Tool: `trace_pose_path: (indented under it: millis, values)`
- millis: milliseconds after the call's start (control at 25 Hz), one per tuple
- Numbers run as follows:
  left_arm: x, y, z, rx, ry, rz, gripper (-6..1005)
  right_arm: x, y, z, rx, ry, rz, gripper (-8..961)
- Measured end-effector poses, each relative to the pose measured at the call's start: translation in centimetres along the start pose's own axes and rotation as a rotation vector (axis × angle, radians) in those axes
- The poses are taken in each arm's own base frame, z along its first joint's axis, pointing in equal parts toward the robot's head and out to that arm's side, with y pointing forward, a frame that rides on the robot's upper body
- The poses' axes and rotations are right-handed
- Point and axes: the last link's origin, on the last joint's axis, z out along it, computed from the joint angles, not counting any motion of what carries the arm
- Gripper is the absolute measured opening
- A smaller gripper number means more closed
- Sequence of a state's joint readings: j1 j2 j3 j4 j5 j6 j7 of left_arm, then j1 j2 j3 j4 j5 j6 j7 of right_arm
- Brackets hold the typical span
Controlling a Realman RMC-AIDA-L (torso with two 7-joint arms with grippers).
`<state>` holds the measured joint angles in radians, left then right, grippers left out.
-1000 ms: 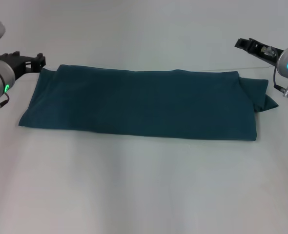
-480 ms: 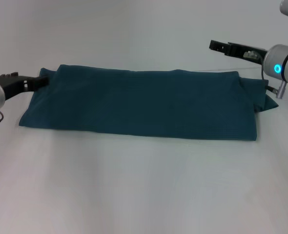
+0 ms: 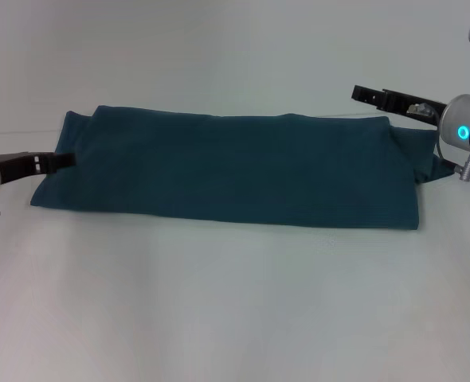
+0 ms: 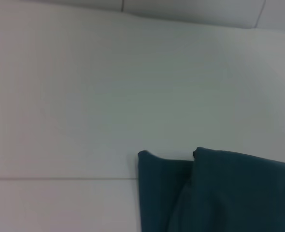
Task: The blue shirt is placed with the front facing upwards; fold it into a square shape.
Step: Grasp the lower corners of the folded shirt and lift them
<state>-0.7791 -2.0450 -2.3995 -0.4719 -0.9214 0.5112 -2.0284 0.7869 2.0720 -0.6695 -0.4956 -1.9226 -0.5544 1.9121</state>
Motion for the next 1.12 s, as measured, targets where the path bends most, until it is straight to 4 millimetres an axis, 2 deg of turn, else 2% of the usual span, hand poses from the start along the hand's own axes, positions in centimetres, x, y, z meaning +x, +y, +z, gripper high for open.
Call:
trace_pose_path:
  millis: [240, 360, 640, 1120]
  values:
    - [1.5, -1.4, -0.7, -0.020, -0.033, -0.054, 880, 0.1, 0.9, -0.1, -0.072, 0.032, -0.050, 917]
    - [1.6, -1.5, -0.8, -0.026, -0.033, -0.061, 879, 0.6, 1.7, 0.0, -0.113, 0.063, -0.095, 916]
    - [0.2, -1.3, -0.3, 0.015, -0.082, 0.021, 878, 2.0, 1.3, -0.4, -0.112, 0.087, -0.062, 917]
    - [-1.5, -0.9, 0.0, 0.030, -0.130, 0.096, 878, 2.3, 0.7, -0.7, -0.101, 0.092, -0.047, 913]
